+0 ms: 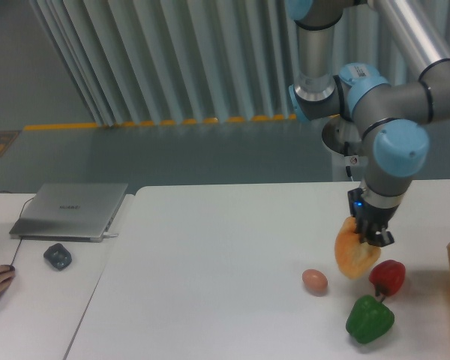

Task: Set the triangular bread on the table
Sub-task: 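Lift the bread slice out of the tray and carry it over the table, then lower the bread slice onto the table beside the red pepper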

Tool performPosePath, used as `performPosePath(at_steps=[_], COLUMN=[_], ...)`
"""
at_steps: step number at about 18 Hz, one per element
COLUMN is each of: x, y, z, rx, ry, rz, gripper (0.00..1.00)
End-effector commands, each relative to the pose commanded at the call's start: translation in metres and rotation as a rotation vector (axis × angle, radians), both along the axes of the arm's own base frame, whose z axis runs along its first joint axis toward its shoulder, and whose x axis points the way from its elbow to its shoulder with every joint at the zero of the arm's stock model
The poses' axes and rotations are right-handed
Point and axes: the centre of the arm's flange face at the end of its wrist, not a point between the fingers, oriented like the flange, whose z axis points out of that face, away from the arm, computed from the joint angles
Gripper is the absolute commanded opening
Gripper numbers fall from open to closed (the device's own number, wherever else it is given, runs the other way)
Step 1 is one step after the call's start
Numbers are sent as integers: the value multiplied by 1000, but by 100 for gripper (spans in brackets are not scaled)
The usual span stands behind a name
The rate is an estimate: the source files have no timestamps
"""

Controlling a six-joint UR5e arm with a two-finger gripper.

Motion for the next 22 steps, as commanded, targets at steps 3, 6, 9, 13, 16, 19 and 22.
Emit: performPosePath(at_steps=[3,6,9,13,16,19,22], x=[5,7,13,21,20,16,13], y=[1,0,3,6,5,4,3], z=[-7,-16,-20,-29,-32,-33,-18], rx=[-61,-75,-100,-128,-131,-148,-119], ry=[44,43,59,66,76,134,160], rz=[-42,-48,-72,-95,-101,-122,-118], gripper=[19,19,19,27,97,100,100])
